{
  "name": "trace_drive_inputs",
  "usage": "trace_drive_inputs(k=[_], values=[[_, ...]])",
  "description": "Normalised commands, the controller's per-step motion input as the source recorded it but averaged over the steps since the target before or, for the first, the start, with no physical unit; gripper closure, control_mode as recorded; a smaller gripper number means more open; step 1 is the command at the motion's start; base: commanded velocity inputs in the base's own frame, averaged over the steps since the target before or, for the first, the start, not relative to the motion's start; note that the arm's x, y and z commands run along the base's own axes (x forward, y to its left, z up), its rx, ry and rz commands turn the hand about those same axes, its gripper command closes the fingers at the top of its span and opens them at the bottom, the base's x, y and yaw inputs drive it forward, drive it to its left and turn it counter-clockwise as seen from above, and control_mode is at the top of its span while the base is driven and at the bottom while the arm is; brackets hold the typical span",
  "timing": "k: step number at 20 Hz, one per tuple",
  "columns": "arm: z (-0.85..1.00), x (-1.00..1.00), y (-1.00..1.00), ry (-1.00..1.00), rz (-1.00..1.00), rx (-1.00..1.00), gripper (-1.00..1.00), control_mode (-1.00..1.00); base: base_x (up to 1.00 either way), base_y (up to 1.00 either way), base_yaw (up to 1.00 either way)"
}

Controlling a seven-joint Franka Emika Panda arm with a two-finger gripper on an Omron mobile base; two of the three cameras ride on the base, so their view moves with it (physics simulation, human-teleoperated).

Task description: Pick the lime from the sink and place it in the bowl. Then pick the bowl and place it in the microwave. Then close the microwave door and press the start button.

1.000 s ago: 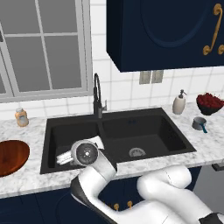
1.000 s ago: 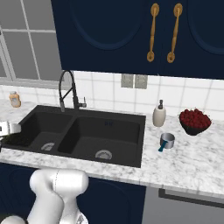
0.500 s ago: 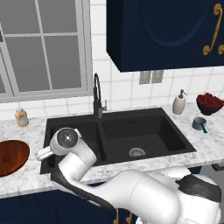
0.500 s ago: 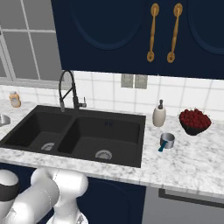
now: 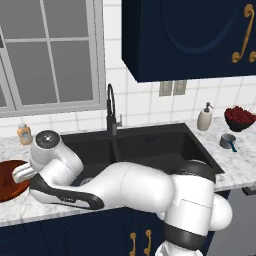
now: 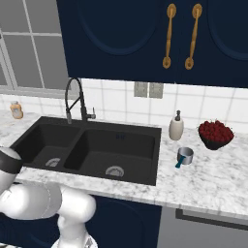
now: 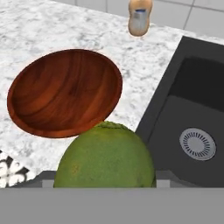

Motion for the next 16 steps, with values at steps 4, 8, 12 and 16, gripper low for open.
trace_drive_inputs(k=[4,8,12,16], values=[[-0.18,0.0,0.52,0.06,0.0,0.0,1.0,-1.0,0.0,0.0,0.0],[-0.2,0.0,0.45,0.05,0.0,0.0,1.0,-1.0,0.0,0.0,0.0],[-0.25,0.07,0.27,0.03,-0.02,-0.02,1.0,-1.0,0.0,0.0,0.0],[-0.37,0.11,0.09,0.0,-0.03,-0.02,1.0,-1.0,0.0,0.0,0.0]])
